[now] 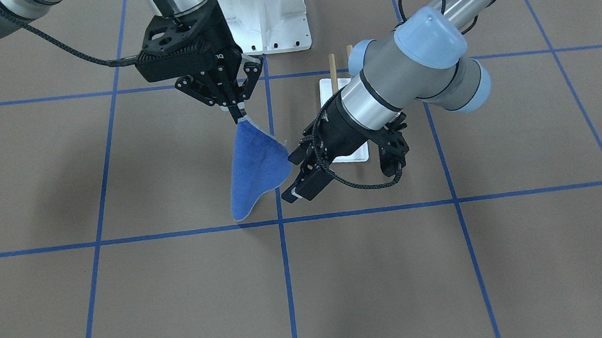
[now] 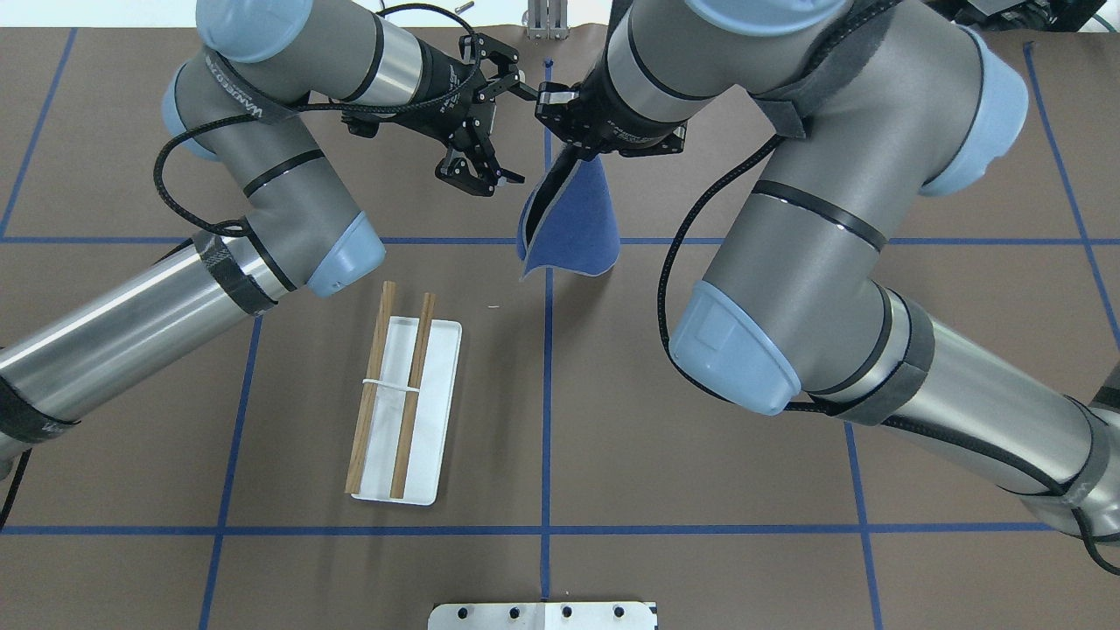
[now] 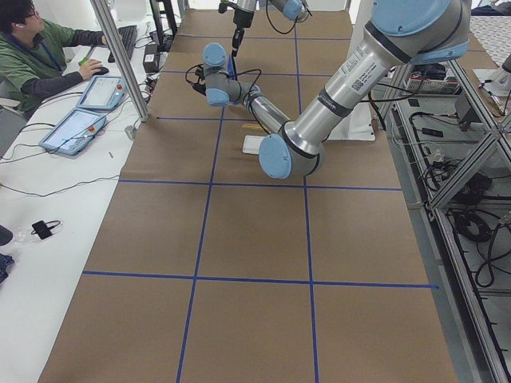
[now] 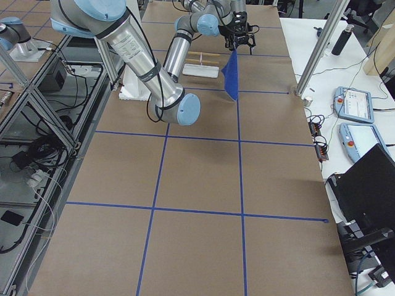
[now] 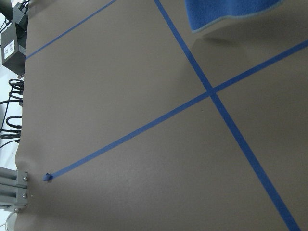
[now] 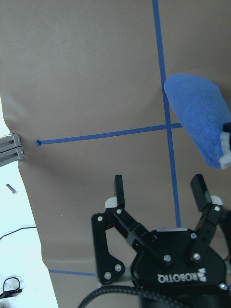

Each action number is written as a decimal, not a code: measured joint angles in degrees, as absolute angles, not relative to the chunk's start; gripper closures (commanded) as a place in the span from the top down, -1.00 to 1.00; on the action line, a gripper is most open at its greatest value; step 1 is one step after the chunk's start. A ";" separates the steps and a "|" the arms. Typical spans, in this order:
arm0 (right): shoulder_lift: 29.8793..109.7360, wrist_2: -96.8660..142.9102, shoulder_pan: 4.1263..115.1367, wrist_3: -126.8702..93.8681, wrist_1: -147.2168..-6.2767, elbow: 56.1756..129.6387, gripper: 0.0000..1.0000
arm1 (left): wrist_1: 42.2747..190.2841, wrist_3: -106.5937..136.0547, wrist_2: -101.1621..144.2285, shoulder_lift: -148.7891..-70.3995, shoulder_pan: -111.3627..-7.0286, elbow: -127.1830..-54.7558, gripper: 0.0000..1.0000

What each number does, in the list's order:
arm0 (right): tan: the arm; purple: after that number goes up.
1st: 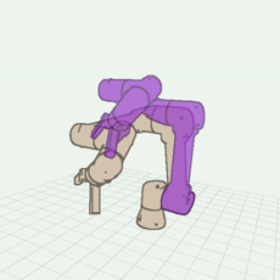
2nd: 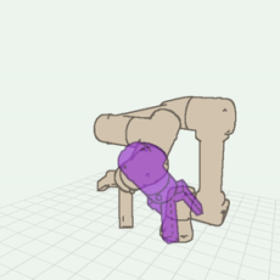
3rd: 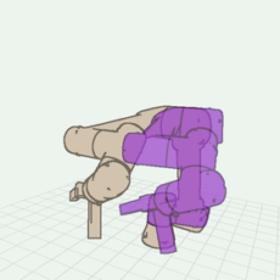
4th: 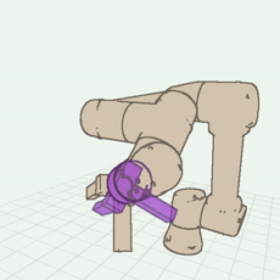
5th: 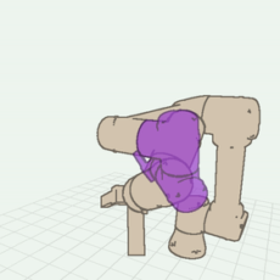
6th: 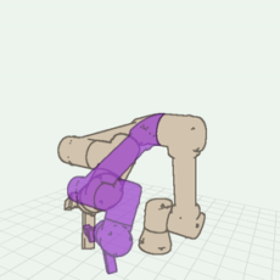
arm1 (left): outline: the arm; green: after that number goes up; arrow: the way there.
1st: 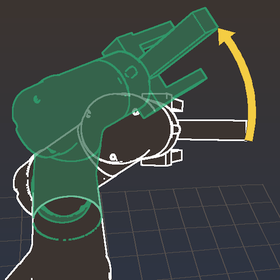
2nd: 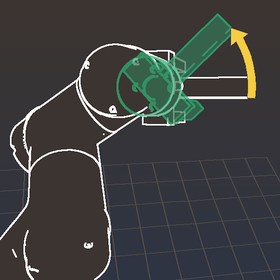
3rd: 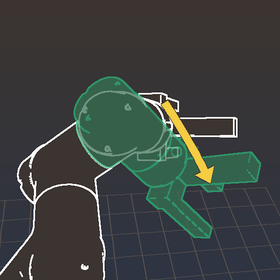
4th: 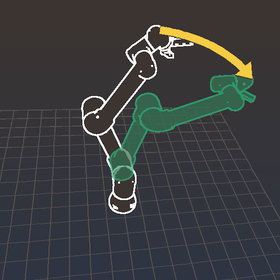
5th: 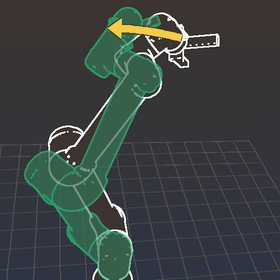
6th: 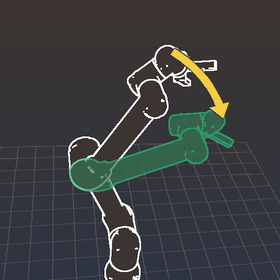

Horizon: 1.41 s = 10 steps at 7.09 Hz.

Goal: Hang towel on rack

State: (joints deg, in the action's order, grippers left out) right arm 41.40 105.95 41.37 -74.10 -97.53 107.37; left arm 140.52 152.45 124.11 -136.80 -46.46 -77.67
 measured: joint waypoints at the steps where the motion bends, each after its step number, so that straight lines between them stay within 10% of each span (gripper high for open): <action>1: 41.32 105.40 41.38 -74.78 -95.90 106.25 -1.00 | 142.12 154.22 124.16 -136.83 -46.09 -77.79 0.95; 7: 41.04 104.07 42.28 -75.41 -93.88 105.39 -1.00 | 144.63 155.81 124.26 -136.69 -44.30 -78.32 0.95; 8: 41.09 104.07 42.45 -75.41 -93.87 105.43 -1.00 | 144.70 156.05 124.30 -136.66 -44.26 -78.36 0.71; 10: 41.13 104.06 42.67 -75.47 -93.87 105.46 -1.00 | 145.72 157.56 123.98 -136.42 -44.36 -78.39 -0.60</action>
